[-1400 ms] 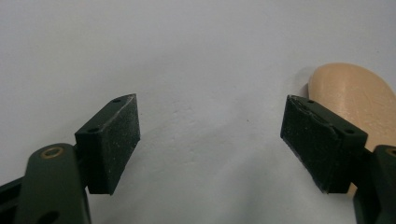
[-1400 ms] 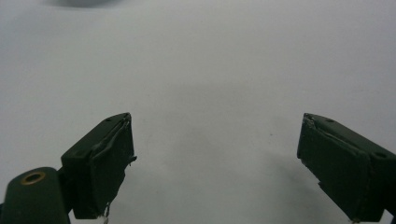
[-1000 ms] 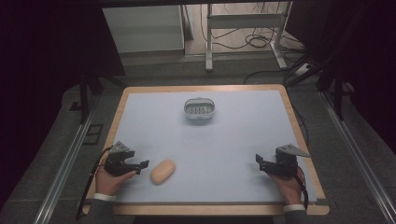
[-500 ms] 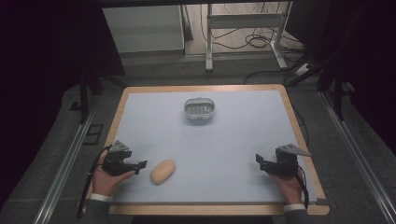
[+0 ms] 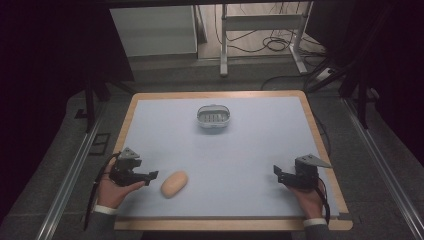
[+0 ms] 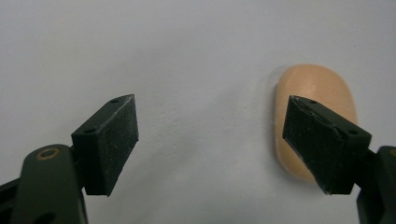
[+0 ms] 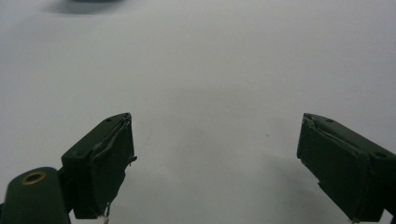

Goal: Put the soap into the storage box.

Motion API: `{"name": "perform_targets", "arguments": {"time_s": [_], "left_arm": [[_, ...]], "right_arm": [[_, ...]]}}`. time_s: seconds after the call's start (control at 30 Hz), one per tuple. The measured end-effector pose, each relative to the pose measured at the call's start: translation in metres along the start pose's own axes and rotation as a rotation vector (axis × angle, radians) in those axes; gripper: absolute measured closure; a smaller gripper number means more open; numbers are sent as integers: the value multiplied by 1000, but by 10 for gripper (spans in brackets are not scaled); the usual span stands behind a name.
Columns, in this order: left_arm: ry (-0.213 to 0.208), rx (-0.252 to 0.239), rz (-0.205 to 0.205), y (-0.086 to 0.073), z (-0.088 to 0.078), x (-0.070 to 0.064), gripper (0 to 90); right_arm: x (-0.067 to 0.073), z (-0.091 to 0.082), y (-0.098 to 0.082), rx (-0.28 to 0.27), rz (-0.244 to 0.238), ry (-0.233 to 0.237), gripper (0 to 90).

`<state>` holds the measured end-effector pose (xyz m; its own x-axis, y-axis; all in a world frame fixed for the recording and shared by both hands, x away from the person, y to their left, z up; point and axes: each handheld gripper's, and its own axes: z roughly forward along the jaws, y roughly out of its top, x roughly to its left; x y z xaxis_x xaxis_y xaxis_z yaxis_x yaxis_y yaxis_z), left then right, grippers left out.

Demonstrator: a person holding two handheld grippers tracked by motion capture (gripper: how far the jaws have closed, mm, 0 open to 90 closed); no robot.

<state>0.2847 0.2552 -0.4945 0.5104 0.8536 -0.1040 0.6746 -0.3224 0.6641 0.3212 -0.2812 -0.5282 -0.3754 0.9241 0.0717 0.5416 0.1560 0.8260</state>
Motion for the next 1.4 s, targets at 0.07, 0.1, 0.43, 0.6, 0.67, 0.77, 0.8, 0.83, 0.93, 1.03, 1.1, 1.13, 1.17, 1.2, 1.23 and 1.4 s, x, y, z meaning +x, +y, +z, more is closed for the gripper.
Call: {"name": "perform_targets", "arguments": {"time_s": [0.07,0.1,0.43,0.6,0.67,0.77,0.8,0.83,0.93,1.03,1.1,1.13,1.17,1.2,1.23,1.4], "left_arm": [[-15,-2,6,3,-3,-3,182],[-11,-4,17,5,-5,-5,183],[-16,-3,47,13,-7,-15,178],[-19,10,51,15,-6,-19,175],[-20,18,58,16,-7,-21,175],[-22,26,61,17,-7,-23,175],[-24,29,64,18,-7,-24,174],[-24,29,64,18,-7,-24,172],[-20,42,75,18,-2,-29,168],[-23,52,87,18,0,-32,166],[-28,60,96,18,2,-35,165],[-29,68,103,19,4,-37,164],[-30,73,104,19,5,-37,164],[-28,77,106,20,6,-37,163],[-28,80,107,20,6,-37,163],[-35,96,118,21,10,-42,163]], "right_arm": [[0,0,0,0,-1,-1,110],[0,0,0,0,-1,-2,110],[1,0,0,4,-7,-3,110],[0,1,0,5,-6,-4,110],[1,1,0,5,-8,-6,110],[1,1,0,6,-8,-7,110],[1,1,0,6,-7,-6,110],[1,1,0,6,-7,-6,110],[1,0,0,6,-4,-7,110],[1,0,0,6,-3,-7,110],[0,0,0,6,-3,-7,110],[0,1,0,9,-4,-6,110],[0,1,0,10,-4,-7,110],[0,1,0,11,-5,-8,110],[0,1,0,12,-4,-9,110],[0,1,0,12,-4,-13,110]]}}
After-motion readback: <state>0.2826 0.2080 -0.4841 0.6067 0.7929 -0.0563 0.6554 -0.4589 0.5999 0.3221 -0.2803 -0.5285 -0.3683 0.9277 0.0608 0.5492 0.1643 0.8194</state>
